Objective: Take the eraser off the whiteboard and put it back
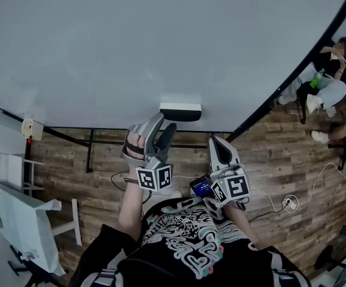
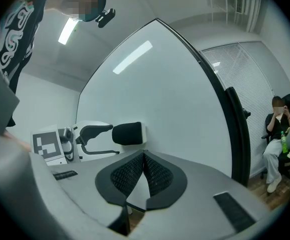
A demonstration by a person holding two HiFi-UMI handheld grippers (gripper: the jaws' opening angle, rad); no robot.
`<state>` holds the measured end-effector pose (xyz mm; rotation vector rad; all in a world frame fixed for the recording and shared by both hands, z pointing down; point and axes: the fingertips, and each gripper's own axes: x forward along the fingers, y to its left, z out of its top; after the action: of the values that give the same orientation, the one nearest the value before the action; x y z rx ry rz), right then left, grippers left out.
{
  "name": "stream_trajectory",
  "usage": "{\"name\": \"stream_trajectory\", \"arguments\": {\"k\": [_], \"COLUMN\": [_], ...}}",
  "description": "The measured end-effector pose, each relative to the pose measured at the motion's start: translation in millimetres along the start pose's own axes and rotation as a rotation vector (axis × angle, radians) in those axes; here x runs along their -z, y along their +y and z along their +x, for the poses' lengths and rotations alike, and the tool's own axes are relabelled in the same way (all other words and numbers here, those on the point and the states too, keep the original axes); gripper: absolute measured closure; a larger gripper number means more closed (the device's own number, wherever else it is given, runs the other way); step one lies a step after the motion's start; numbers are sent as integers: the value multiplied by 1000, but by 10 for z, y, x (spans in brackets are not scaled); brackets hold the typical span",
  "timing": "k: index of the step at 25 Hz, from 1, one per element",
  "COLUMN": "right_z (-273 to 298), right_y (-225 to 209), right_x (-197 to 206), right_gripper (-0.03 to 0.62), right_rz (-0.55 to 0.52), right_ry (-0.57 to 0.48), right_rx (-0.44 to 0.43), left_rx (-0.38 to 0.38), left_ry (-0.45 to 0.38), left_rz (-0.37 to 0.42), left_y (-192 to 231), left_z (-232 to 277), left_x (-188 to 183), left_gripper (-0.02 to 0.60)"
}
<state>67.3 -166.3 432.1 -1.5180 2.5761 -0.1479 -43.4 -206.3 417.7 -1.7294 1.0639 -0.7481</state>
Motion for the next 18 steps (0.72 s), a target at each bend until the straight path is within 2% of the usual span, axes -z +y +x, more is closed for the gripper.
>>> {"name": "stream_trajectory", "arguments": {"k": [5,12,18], "right_z": [69,173,212], "right_y": [-28,-52,-176], "right_x": [-13,-13,-39], "right_gripper": [582,582,582], "right_rz": [-7,4,-14], "right_ry": [-11,-15,-31], "right_rx": [-11,-33,-2], "left_rx": [-9,-35,-45], "left_ry": [7,-2,-17], "left_rz": [83,133,188], "left_y": [8,64,64], "left_z": [80,184,257], "left_x": [-2,-34,-58], "left_gripper": [247,219,213]}}
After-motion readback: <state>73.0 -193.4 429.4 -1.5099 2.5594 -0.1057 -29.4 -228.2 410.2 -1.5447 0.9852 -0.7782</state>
